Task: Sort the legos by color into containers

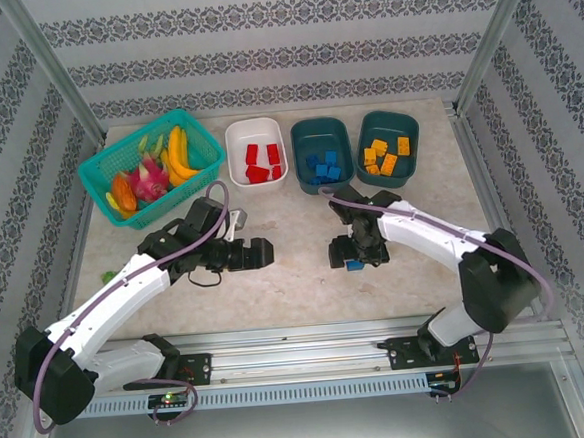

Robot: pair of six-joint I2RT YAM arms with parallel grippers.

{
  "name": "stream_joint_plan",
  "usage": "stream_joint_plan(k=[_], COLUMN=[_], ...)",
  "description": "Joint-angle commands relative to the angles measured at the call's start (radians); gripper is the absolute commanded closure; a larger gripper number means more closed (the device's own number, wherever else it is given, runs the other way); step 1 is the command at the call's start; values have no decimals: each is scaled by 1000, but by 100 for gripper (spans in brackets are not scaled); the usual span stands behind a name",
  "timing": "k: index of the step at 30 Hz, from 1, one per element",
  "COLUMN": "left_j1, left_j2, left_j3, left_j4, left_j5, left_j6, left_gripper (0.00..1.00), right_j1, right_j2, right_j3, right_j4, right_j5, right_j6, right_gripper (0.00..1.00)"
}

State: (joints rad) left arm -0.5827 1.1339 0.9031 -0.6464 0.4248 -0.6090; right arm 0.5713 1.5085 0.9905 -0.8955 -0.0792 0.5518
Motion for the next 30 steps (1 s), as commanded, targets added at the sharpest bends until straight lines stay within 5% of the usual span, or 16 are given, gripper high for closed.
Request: stream_joint_plan(k=[1, 10, 30], left_j1=[-22, -40, -48], left_j2=[-10, -7, 0], left_j3=[2, -1, 21], left_j4=[20, 43, 78], left_j5=[-22, -27, -39], left_j6=[-12, -29, -80], left_gripper=[4, 4, 4], right_j1=[-19, -63, -55], right_j2=[51, 130, 120], right_j3=[-11, -23, 59], right_j4=[57, 108, 74], right_j5=[0, 19, 53], right_j6=[2, -40, -58], right_gripper=[20, 27, 64])
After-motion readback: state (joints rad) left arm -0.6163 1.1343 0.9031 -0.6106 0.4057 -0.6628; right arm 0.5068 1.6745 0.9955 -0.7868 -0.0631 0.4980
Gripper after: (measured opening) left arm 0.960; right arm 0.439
